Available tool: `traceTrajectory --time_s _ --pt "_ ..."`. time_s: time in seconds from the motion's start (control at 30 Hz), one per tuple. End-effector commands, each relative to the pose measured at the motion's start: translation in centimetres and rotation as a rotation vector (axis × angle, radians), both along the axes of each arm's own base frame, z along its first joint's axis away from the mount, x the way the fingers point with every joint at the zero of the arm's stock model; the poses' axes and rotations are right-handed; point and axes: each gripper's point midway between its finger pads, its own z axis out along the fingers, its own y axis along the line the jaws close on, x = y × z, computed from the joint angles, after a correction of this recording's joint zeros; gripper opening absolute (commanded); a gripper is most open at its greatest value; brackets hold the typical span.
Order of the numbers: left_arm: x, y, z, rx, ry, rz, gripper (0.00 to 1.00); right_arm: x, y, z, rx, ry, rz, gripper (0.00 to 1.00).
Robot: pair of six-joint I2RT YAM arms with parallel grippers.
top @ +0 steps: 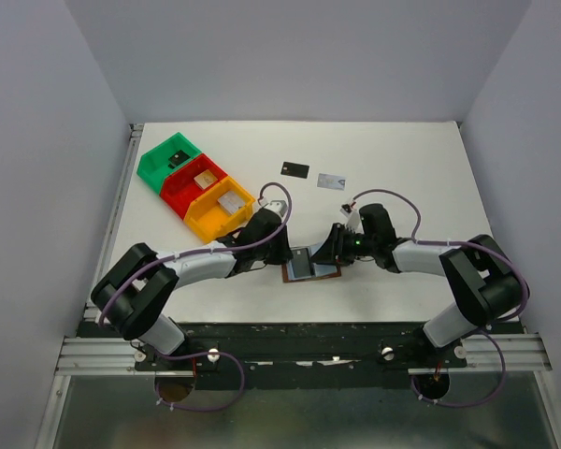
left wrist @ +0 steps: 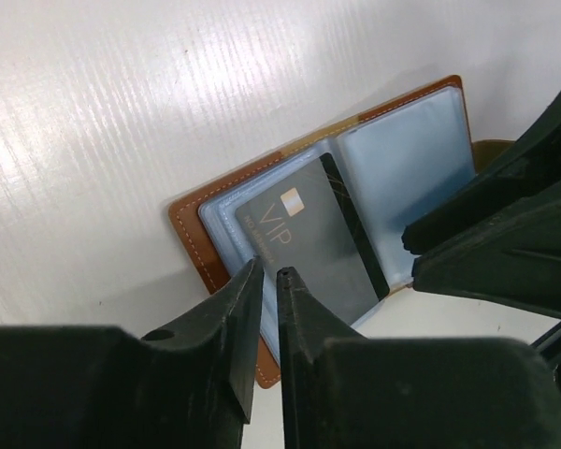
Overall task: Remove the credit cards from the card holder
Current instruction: Remove the credit card from the card holder.
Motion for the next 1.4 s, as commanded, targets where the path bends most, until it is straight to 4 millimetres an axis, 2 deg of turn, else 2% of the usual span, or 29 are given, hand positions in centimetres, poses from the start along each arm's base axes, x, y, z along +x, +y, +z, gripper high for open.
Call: traceTrajectory --time_s 0.0,0.27,0.5,0.73,0.87,1.37 --pt "-0.4 0.7 -1.7 0.06 0.033 0.011 0.25 0.1 0.8 1.5 0.036 -0.027 0.042 0.4" --pt "-0.5 0.9 -2.9 0.088 0.057 0.009 0.23 0.2 1.5 0.8 0.039 -0.005 0.068 0.4" --pt "-0.5 1.3 -2.7 0.097 0.04 0.027 0.23 0.3 1.2 -0.5 0.004 0.018 0.054 0.4" --pt "-0.5 1.6 -1.8 0.083 0.017 0.032 0.37 0.2 0.8 -0.9 -0.022 0.013 0.048 0.41" --pt "-0.5 1.4 -1.3 0.07 0.004 0.022 0.4 0.2 0.8 -1.0 -0.024 0.017 0.049 0.42" --pt "-0.6 1.6 -2.9 0.118 0.048 0.022 0.31 0.1 0.6 -1.8 -0.044 0.026 0.051 0.42"
